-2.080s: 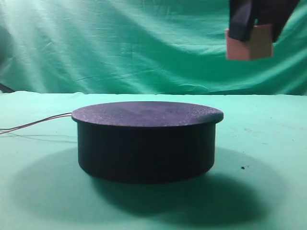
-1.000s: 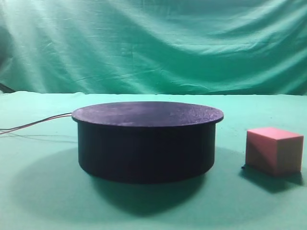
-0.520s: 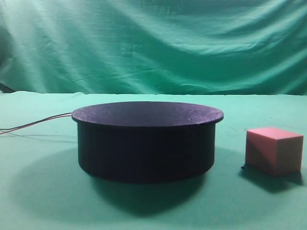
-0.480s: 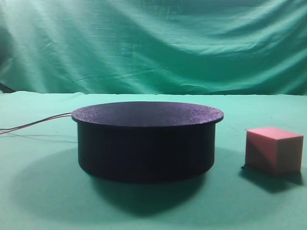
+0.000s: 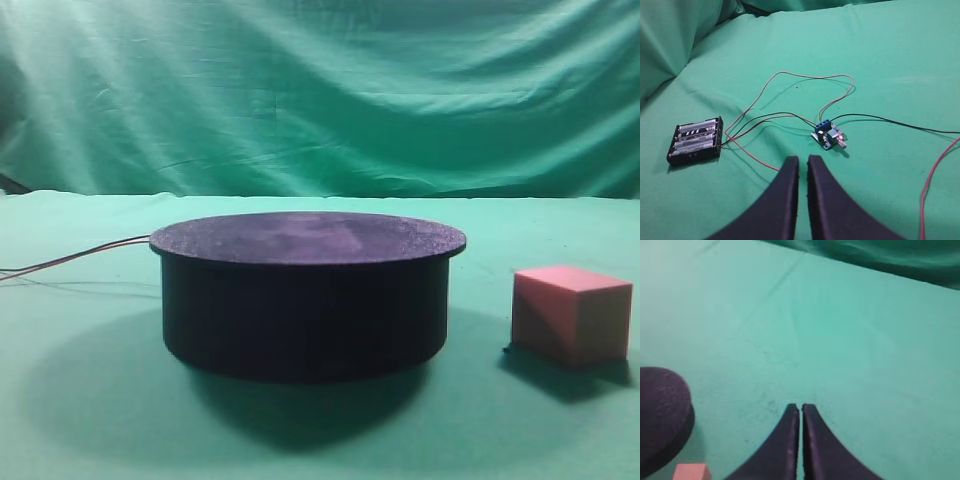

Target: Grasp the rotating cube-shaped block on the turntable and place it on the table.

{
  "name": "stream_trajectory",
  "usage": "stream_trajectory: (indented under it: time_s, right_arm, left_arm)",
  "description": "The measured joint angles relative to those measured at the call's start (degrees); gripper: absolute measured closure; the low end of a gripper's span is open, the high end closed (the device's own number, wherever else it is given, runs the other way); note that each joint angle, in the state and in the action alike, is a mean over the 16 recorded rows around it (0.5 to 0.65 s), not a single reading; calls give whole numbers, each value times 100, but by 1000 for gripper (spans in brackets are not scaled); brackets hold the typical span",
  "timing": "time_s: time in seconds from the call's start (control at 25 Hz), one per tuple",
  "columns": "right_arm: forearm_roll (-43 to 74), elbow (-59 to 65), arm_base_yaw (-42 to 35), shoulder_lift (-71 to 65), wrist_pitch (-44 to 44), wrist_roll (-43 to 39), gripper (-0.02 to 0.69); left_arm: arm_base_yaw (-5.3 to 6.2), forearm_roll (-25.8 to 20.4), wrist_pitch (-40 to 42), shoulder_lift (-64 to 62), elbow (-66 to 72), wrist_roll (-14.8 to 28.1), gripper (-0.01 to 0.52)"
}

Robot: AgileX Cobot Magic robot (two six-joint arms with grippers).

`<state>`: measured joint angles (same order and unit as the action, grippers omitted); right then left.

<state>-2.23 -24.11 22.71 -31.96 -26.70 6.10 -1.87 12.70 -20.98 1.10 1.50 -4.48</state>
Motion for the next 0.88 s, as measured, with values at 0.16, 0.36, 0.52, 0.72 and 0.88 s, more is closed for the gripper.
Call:
stream_trajectory:
  time_s: [0.16,0.36,0.52,0.72,0.88]
  right_arm:
    - [-302,985,-666,899,698,168,665]
    - [-502,1914,-1182,2042,1057,200,665]
    - [-557,2332,-1386,2705,980,208,665]
    - [-546,2542,-1479,3149,772,216,665]
    - [-516,2555,-1486,3245,599,222,665]
  left_arm:
    - [0,0,0,0,0,0,514]
    - [0,0,0,0,0,0,514]
    - [0,0,0,0,0,0,514]
    - [0,0,0,0,0,0,514]
    - [0,0,0,0,0,0,514]
